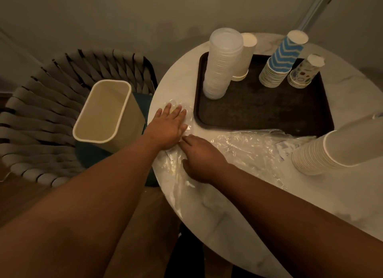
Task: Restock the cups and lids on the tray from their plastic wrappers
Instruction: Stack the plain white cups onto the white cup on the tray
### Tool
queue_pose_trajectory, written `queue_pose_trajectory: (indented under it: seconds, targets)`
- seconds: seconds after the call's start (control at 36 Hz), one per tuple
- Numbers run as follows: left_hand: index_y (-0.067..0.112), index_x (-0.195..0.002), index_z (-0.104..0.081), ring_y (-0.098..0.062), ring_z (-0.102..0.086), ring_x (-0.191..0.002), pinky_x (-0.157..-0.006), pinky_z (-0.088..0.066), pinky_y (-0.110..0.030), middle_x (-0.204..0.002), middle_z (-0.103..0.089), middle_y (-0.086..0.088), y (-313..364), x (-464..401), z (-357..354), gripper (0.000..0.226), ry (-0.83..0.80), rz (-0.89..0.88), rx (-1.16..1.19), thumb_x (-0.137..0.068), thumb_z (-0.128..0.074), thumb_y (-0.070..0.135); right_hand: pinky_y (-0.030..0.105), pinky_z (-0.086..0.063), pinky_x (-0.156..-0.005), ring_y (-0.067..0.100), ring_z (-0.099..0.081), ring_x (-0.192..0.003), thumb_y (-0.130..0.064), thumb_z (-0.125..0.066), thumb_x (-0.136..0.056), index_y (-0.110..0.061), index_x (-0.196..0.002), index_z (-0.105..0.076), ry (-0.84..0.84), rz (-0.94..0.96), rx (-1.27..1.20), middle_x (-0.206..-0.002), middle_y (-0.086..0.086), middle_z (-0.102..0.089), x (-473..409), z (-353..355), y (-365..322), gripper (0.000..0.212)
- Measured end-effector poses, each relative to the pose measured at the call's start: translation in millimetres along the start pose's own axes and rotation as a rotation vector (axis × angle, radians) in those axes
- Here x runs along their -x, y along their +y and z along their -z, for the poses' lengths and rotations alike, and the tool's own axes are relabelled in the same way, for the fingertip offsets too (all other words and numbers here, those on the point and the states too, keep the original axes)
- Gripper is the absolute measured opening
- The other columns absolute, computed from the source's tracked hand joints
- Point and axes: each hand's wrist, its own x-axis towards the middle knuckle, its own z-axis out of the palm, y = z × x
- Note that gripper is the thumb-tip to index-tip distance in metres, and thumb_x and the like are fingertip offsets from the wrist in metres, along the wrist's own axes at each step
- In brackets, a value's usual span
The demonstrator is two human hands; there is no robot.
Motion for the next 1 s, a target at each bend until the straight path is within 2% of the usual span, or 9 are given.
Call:
queue_pose_trajectory:
  seconds: [0.14,0.22,0.36,0.5,0.56,0.64,0.72,0.81,1.0]
  targets:
    - [0.021,-0.158,-0.008,-0.025,0.005,-0.152,-0.122,0.002,-0.041,-0.165,-0.005,-0.002,8,9,19,0.056,0.053,0.02,0.023,-0.107,-0.021,0.04,0.032,-0.026,-0.113,0.025,-0.038,-0.137,-0.025,-0.056,-0.093,-0.01,-0.146,-0.041,0.086,-0.007,-0.061,-0.151,0.009,-0.04,10,23,8,0.057]
    - [0.021,-0.157,-0.012,-0.025,0.002,-0.152,-0.122,0.0,-0.041,-0.165,-0.009,-0.002,15,15,26,0.056,0.091,0.054,0.079,-0.107,-0.024,0.04,0.029,-0.025,-0.113,0.024,-0.038,-0.137,-0.026,-0.056,-0.094,-0.011,-0.145,-0.043,0.124,-0.005,-0.079,-0.151,0.008,-0.041,17,33,13,0.055]
    - [0.021,-0.156,-0.02,-0.03,-0.005,-0.151,-0.122,-0.008,-0.045,-0.164,-0.015,-0.004,17,28,20,0.056,0.139,0.234,0.2,-0.105,-0.03,0.043,0.029,-0.026,-0.114,0.02,-0.034,-0.14,-0.029,-0.054,-0.096,-0.017,-0.147,-0.041,0.137,-0.035,-0.077,-0.155,0.003,-0.037,30,43,29,0.054]
    - [0.018,-0.154,-0.027,-0.028,-0.008,-0.151,-0.122,-0.009,-0.043,-0.163,-0.021,-0.005,44,43,11,0.056,0.172,0.256,0.292,-0.104,-0.036,0.042,0.029,-0.028,-0.113,0.02,-0.036,-0.139,-0.029,-0.054,-0.096,-0.018,-0.147,-0.042,0.156,0.0,-0.108,-0.154,0.002,-0.039,45,44,42,0.053]
    - [0.016,-0.152,-0.033,-0.029,-0.013,-0.15,-0.122,-0.013,-0.042,-0.16,-0.027,-0.007,63,47,15,0.056,0.223,0.212,0.356,-0.103,-0.041,0.041,0.029,-0.034,-0.107,0.02,-0.044,-0.132,-0.028,-0.056,-0.096,-0.017,-0.142,-0.049,0.217,0.014,-0.144,-0.147,0.003,-0.047,56,45,46,0.048]
    - [0.015,-0.145,-0.045,-0.026,-0.036,-0.141,-0.116,-0.031,-0.042,-0.15,-0.045,-0.007,100,48,26,0.05,0.334,0.134,0.444,-0.101,-0.048,0.038,0.028,-0.043,-0.087,0.019,-0.058,-0.103,-0.026,-0.059,-0.092,-0.014,-0.118,-0.066,0.403,0.067,-0.234,-0.115,0.003,-0.064,77,47,58,0.029]
    - [0.018,-0.141,-0.049,-0.018,-0.052,-0.125,-0.103,-0.043,-0.032,-0.141,-0.051,-0.003,143,47,40,0.047,0.366,0.07,0.502,-0.099,-0.051,0.039,0.012,-0.033,-0.071,0.005,-0.046,-0.08,-0.027,-0.06,-0.091,-0.015,-0.095,-0.064,0.524,0.068,-0.274,-0.088,-0.005,-0.057,105,52,77,0.013]
    - [0.019,-0.142,-0.048,-0.017,-0.052,-0.125,-0.1,-0.041,-0.028,-0.142,-0.05,-0.001,182,43,51,0.048,0.337,-0.028,0.511,-0.099,-0.051,0.041,0.01,-0.033,-0.064,0.003,-0.041,-0.074,-0.034,-0.056,-0.09,-0.018,-0.085,-0.06,0.574,0.027,-0.294,-0.08,-0.011,-0.049,141,56,97,0.017]
    - [0.023,-0.144,-0.046,-0.015,-0.048,-0.13,-0.102,-0.038,-0.026,-0.146,-0.047,0.001,254,33,58,0.053,0.207,-0.154,0.554,-0.096,-0.056,0.044,0.017,-0.033,-0.057,0.006,-0.037,-0.062,-0.045,-0.054,-0.087,-0.019,-0.071,-0.053,0.632,-0.128,-0.312,-0.068,-0.01,-0.044,203,48,153,0.03]
